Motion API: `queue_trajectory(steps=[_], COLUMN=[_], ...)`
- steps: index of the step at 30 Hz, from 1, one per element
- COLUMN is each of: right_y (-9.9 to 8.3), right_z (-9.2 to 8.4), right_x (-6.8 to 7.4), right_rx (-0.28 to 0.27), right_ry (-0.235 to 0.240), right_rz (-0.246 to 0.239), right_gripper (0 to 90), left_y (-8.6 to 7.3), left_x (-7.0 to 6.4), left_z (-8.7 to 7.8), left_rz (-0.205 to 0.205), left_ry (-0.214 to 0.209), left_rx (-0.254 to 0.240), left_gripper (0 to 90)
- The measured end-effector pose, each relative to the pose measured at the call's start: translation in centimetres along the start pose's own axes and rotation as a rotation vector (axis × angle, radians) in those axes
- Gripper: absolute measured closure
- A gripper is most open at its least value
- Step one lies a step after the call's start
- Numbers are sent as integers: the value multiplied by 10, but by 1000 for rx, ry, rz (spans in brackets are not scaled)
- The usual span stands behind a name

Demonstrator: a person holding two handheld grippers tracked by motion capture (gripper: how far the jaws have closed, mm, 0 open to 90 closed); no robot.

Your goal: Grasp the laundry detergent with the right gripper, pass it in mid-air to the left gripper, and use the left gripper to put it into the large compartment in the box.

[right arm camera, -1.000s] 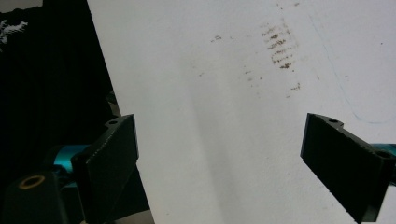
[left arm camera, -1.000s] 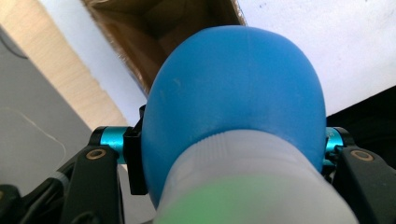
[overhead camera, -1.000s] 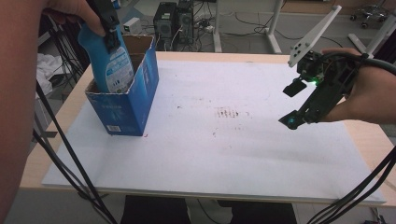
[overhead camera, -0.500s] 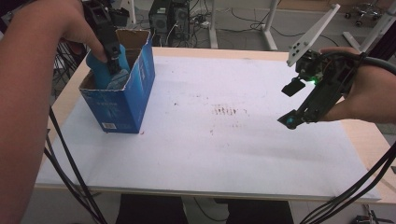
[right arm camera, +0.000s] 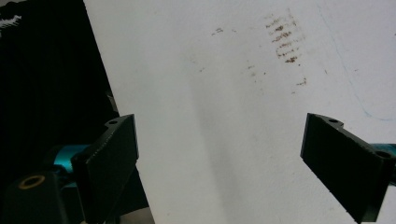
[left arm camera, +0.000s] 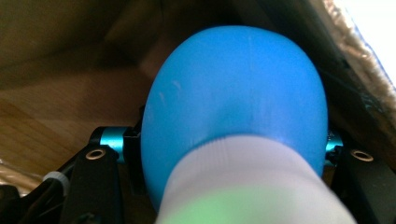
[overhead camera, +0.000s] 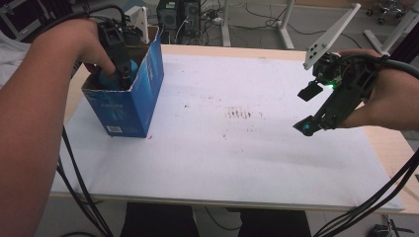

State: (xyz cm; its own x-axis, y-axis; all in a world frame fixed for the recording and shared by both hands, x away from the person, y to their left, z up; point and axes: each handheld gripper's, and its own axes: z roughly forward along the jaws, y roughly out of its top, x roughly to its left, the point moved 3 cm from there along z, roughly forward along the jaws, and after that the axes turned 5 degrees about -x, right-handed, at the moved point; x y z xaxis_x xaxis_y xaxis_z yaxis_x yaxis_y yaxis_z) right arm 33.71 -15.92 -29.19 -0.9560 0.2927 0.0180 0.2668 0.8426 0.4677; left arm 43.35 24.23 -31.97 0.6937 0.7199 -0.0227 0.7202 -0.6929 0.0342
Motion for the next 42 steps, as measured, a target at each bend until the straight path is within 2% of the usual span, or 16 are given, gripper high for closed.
queue_trajectory(steps=[12,19,22,31,34,39,42], right_y=[-1,-4,-5,-6,-7,-9,-10], right_z=[3,2,1,2,2,0,-1], right_x=[0,0,0,0,0,-4,-6], right_rx=[6,3,5,9,10,14,20], right_ry=[3,0,-3,7,6,6,6], right_rz=[-1,-2,-1,-5,-1,7,14], right_gripper=[106,106,107,106,106,106,106], left_y=[-1,-1,-1,-4,-4,-6,-5], left_x=[2,1,1,0,0,-3,-6], left_z=[1,-3,-6,-22,-30,-46,-56], left_rz=[-24,-33,-36,-45,-47,-60,-51], left_ry=[-13,-3,-3,9,11,26,35], left_rx=[12,2,-4,-12,-26,-41,-46], left_gripper=[379,316,316,277,277,216,202])
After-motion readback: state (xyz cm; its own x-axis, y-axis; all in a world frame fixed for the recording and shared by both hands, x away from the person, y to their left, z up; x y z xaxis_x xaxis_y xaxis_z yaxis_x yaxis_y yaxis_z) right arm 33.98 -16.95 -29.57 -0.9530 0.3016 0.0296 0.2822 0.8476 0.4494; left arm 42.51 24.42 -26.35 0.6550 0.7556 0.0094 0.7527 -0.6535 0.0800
